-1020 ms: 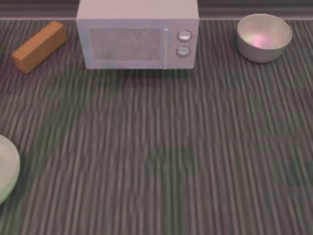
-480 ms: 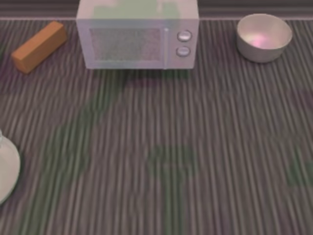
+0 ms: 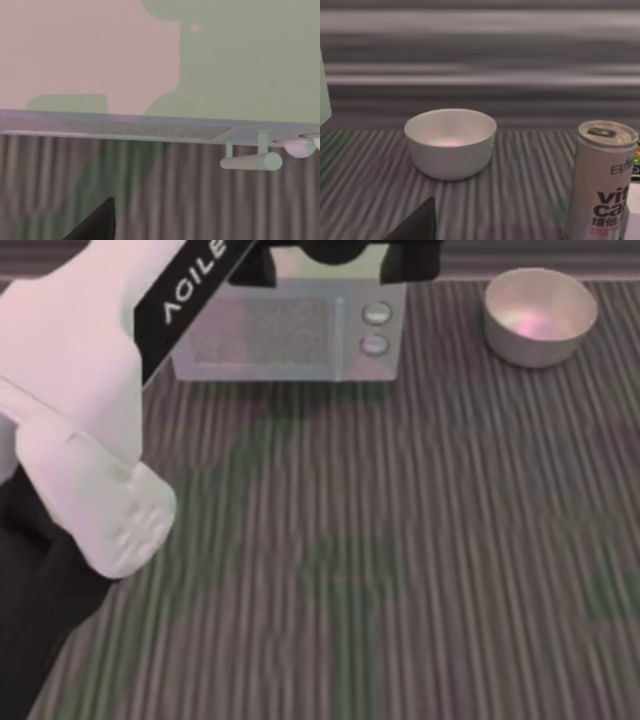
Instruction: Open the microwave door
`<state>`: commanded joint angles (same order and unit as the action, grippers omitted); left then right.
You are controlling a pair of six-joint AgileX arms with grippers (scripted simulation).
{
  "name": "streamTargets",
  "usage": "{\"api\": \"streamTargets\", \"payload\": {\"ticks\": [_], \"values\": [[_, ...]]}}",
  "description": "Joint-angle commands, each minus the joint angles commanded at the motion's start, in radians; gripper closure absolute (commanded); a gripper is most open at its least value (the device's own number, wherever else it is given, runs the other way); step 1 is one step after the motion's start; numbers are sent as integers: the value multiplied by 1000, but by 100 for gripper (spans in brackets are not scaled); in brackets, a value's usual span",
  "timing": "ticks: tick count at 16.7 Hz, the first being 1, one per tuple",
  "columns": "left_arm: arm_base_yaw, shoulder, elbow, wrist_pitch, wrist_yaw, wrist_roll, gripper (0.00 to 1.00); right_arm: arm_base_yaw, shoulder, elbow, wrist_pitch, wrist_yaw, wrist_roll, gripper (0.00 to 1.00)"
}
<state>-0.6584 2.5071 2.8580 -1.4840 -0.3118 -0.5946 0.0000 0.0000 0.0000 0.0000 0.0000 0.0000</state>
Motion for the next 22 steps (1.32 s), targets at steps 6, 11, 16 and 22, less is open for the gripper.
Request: {"api": "streamTargets", "payload": {"ticks": [6, 11, 16, 22], "values": [[5, 10, 1, -1, 1, 0, 0, 0, 0, 0, 0, 0, 0, 0], [17, 2, -94, 96, 7, 16, 0, 0, 0, 0, 0, 0, 0, 0], [43, -4, -271, 276, 18, 41, 0, 0, 0, 0, 0, 0, 0, 0], [50, -4, -317, 323, 21, 47, 0, 0, 0, 0, 0, 0, 0, 0]]}}
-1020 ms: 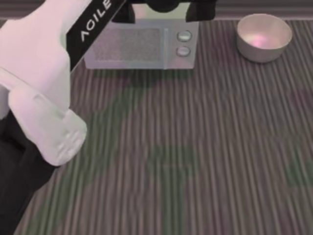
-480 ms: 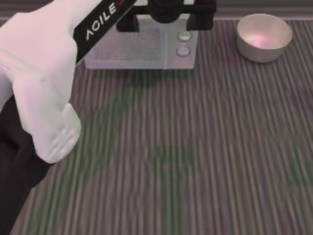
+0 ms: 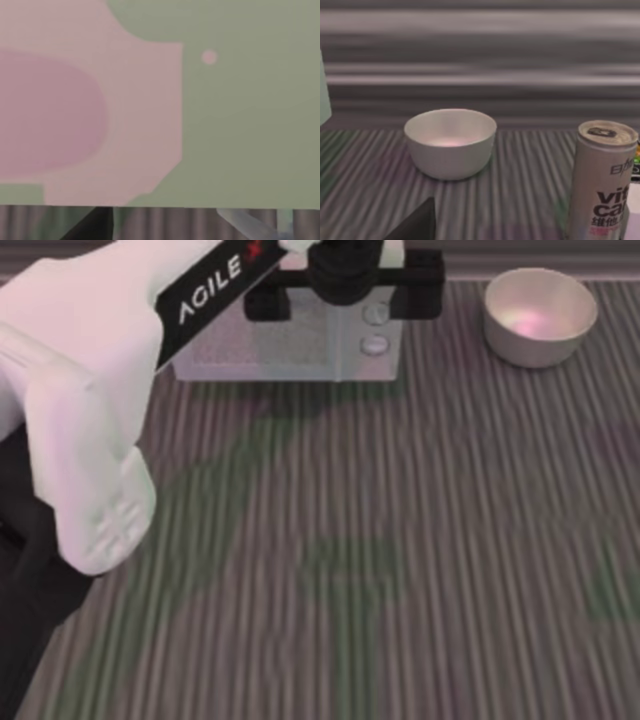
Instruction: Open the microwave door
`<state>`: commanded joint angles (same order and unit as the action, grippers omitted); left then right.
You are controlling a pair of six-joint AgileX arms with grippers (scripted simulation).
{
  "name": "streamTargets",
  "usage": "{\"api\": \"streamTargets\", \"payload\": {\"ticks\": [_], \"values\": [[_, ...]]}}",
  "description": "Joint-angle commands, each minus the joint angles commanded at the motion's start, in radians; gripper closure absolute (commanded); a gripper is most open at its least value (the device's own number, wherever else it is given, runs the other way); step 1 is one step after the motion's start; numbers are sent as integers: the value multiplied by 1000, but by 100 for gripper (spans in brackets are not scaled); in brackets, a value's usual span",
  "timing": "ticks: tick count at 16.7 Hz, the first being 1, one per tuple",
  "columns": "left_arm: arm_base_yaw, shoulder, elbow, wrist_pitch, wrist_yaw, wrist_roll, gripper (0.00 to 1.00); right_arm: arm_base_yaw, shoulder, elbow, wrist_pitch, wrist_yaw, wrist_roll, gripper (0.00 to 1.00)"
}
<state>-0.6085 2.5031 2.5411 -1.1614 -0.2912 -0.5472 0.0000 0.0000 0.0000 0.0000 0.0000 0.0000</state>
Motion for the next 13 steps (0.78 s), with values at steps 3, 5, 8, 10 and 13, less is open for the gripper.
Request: {"api": "streamTargets", "payload": {"ticks": [3, 5, 8, 10, 13], "values": [[0, 0, 0, 0, 0, 0, 23, 0, 0, 0, 0, 0, 0, 0], [0, 0, 0, 0, 0, 0, 38, 0, 0, 0, 0, 0, 0, 0], [0, 0, 0, 0, 0, 0, 60, 0, 0, 0, 0, 0, 0, 0], [0, 0, 0, 0, 0, 0, 75, 0, 0, 0, 0, 0, 0, 0], [0, 0, 0, 0, 0, 0, 98, 0, 0, 0, 0, 0, 0, 0]]}}
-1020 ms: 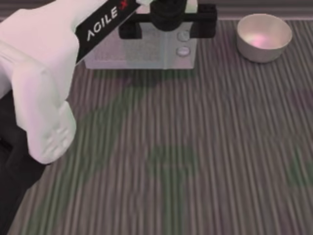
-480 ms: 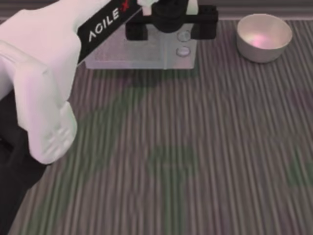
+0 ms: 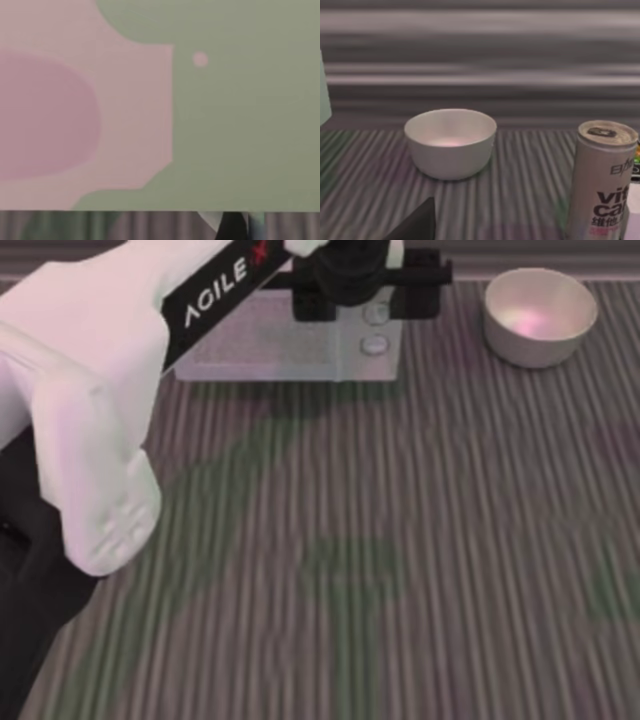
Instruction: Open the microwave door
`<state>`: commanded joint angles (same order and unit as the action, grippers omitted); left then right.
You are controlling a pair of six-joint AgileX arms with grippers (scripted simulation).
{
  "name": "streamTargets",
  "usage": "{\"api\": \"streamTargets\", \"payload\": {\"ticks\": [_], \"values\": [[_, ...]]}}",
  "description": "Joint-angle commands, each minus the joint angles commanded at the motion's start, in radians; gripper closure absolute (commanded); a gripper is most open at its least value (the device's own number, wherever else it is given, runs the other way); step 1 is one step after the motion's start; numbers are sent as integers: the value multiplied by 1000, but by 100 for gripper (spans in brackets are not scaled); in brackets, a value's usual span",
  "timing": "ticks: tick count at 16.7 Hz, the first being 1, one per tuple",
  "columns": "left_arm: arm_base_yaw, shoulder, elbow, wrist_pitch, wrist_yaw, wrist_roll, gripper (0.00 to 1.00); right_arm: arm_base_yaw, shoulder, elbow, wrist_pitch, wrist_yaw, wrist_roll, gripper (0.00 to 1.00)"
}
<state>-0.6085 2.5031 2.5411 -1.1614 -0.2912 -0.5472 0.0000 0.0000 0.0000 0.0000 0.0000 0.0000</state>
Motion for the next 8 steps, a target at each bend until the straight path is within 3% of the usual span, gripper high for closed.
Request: {"api": "streamTargets", "payload": {"ticks": [8], "values": [[0, 0, 0, 0, 0, 0, 100, 0, 0, 0, 0, 0, 0, 0]]}}
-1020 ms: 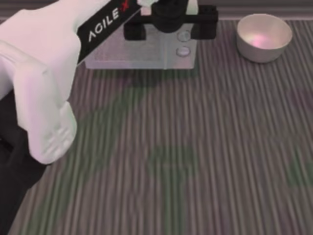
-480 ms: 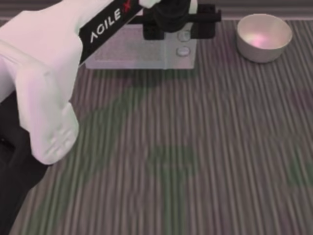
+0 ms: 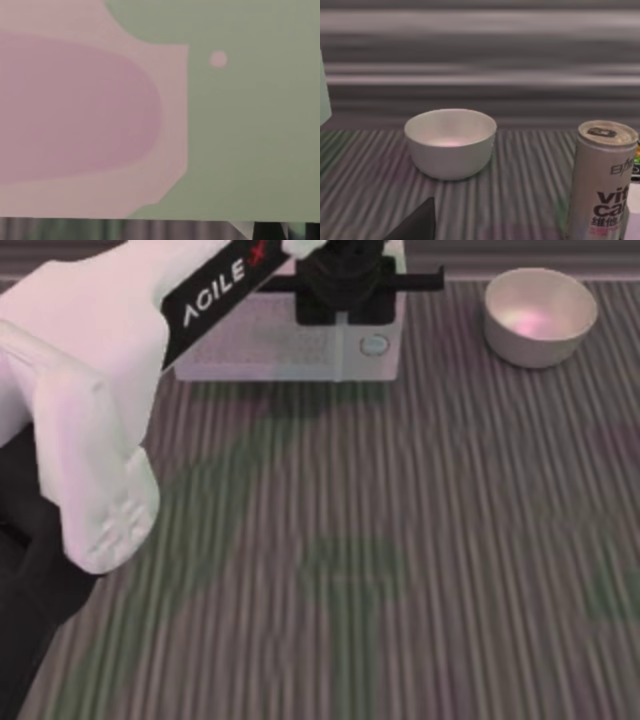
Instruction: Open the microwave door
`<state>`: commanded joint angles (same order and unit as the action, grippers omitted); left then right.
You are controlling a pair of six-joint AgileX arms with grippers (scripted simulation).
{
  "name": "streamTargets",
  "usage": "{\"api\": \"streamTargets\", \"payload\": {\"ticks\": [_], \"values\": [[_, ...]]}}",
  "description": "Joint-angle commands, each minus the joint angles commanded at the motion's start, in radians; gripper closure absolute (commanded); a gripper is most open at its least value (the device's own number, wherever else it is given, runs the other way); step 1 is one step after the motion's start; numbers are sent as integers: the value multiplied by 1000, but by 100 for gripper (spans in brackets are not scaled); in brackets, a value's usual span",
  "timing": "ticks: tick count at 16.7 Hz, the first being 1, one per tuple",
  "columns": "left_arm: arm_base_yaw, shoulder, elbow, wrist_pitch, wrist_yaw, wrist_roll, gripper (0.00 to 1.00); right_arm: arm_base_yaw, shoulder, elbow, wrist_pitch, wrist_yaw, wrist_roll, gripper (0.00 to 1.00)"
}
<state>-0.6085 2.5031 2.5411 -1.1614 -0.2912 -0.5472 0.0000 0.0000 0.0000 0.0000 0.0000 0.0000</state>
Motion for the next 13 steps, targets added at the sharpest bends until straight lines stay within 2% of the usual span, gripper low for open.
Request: {"api": "streamTargets", "payload": {"ticks": [1, 10, 13], "values": [[-24, -30, -42, -2, 8, -2, 100, 0, 0, 0, 0, 0, 0, 0], [-30, -159, -285, 116, -15, -28, 100, 0, 0, 0, 0, 0, 0, 0], [-31, -167, -300, 124, -16, -30, 100, 0, 0, 0, 0, 0, 0, 0]]}}
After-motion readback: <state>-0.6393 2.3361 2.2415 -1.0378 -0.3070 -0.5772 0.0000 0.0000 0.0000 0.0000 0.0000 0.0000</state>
